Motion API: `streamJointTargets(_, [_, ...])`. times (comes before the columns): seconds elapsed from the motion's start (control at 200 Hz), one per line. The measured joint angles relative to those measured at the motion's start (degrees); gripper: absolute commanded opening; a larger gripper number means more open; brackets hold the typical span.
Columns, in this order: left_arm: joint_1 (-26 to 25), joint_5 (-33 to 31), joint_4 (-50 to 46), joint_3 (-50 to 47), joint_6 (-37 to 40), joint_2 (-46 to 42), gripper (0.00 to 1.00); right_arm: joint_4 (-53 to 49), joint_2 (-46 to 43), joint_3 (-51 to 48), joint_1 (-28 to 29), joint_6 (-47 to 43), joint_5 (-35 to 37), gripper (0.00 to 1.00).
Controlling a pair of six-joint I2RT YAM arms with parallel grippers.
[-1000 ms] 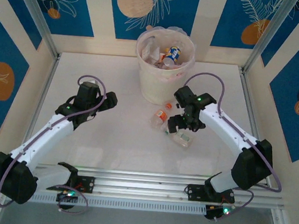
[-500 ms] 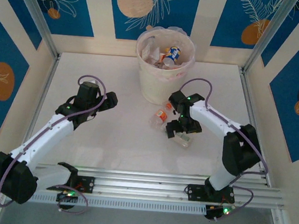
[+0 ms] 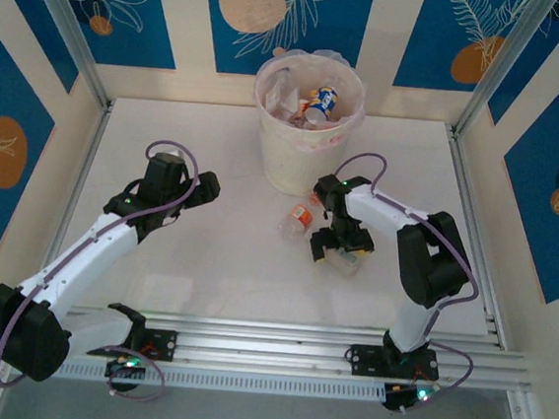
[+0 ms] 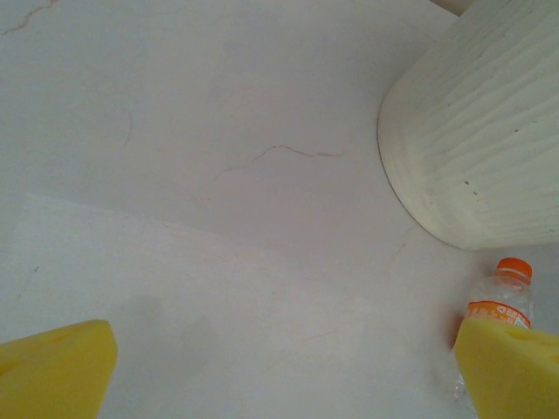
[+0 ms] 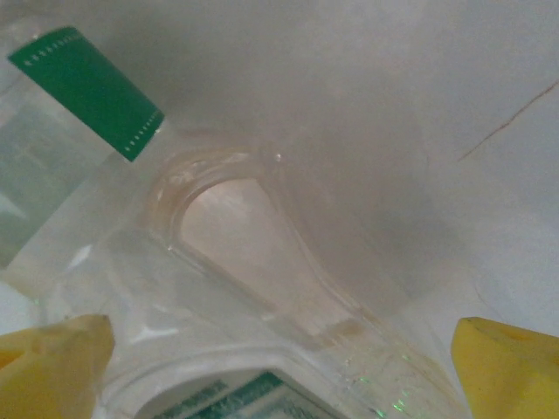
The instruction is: Put the plastic bottles in the bin
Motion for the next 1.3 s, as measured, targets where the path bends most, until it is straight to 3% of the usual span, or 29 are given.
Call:
streamJointTargets(0.275, [0.00,0.00,0.02,0.00,0.00,0.20,1.00,2.73,0.07,-2.16,-6.01,2.67,-1.84,0.99])
streamJointTargets(0.45, [0.00,0.00,0.02,0.00,0.00,0.20,1.00,4.07,0.07,-3.13,-8.13,4.13,-3.13,0.90])
streamJointTargets(0.8, [0.00,0.07,0.24,0.00,0.00,0.50,0.99,6.62,-0.37,-5.73,-8.50,6.69,-5.09,0.63])
streamJointTargets(1.11, [0.00,1.07,0.83,0.00,0.02,0.94,1.00,4.35,-9.25,-4.42,-7.96,7.74,-2.47,0.49])
streamJointTargets(1.295, [0.00,1.36,1.49,0.00,0.24,0.94,0.99,1.07,-16.70,2.05,-6.67,8.55,0.35,0.48])
